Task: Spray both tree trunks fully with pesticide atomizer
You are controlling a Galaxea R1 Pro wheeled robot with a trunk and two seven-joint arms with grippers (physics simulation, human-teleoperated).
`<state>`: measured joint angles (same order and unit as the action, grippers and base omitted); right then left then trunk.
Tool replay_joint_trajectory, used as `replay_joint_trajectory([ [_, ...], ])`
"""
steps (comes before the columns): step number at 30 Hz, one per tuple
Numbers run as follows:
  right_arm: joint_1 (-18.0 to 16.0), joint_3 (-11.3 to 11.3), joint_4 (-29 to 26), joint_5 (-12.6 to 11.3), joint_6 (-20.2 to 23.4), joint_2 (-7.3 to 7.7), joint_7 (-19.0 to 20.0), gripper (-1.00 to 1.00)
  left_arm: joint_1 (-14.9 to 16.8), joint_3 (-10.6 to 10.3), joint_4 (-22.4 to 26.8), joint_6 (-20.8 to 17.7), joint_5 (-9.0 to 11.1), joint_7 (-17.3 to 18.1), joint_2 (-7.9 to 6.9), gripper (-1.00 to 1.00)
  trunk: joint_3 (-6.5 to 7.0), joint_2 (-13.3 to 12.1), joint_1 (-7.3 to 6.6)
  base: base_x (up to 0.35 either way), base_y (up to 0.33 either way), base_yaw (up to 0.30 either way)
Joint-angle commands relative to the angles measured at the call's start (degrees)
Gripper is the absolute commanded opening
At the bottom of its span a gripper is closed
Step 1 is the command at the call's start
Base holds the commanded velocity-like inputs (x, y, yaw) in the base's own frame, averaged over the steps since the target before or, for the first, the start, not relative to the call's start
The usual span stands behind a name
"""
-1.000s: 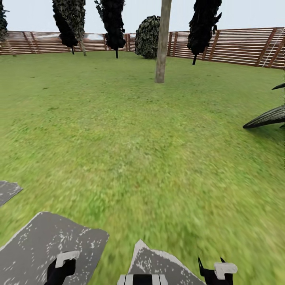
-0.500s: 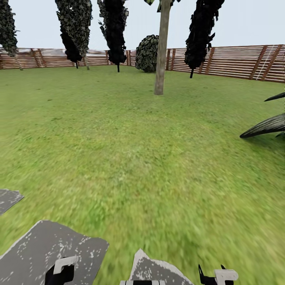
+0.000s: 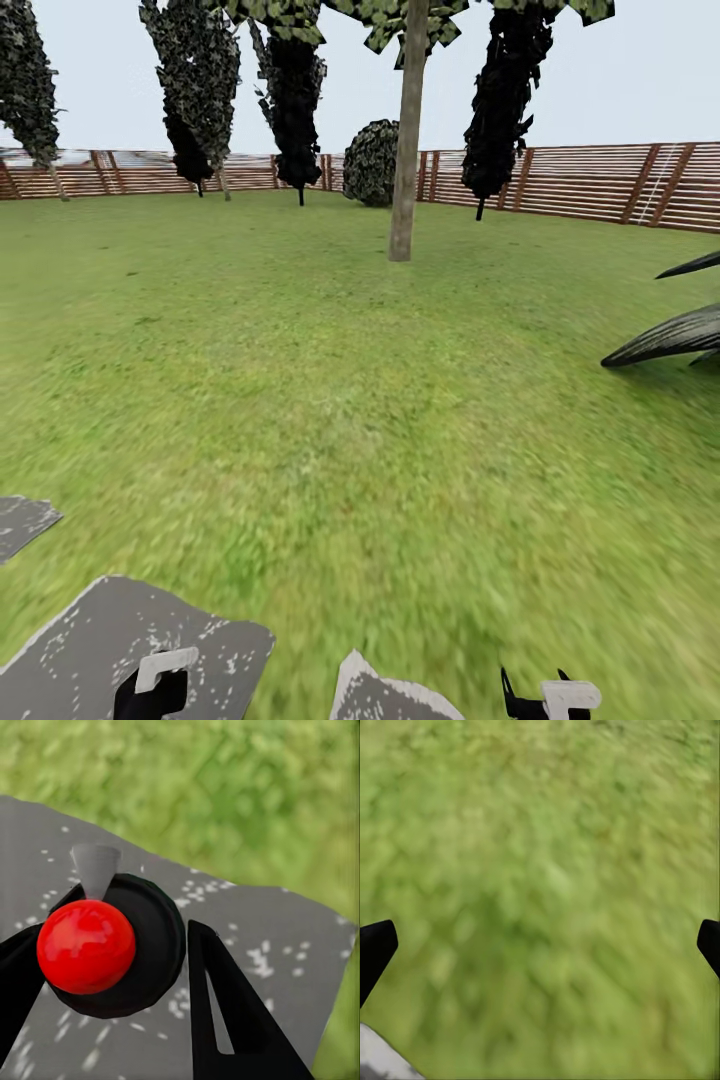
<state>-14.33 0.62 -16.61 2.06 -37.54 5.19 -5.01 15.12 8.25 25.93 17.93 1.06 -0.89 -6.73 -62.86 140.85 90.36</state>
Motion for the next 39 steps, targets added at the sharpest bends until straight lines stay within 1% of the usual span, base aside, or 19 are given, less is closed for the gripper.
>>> replay_joint_trajectory([
  [1,0.00,0.00,0.00,0.02,-0.01,0.00,0.00,1.00,0.00,0.01,0.00,0.00,0.00,0.01,0.01,-1.00,0.19,-0.42,-0.23,0.000,0.000,0.000],
  [16,0.01,0.00,0.02,-0.03,-0.01,-0.09,0.00,1.00,0.00,0.01,-0.07,0.00,0.00,0.01,0.05,-1.00,2.94,-6.43,-3.52,0.000,0.000,-0.009],
  [35,0.00,0.00,0.02,0.01,0.01,-0.09,0.00,1.00,0.00,0.01,-0.09,0.00,0.00,-0.04,0.05,-1.00,7.40,-14.05,-7.69,0.000,0.000,-0.200],
  [39,0.00,0.00,0.01,-0.01,0.01,-0.09,0.00,1.00,0.00,0.01,-0.09,0.00,0.00,-0.03,0.05,-1.00,8.24,-15.66,-8.57,0.000,0.000,-0.111],
])
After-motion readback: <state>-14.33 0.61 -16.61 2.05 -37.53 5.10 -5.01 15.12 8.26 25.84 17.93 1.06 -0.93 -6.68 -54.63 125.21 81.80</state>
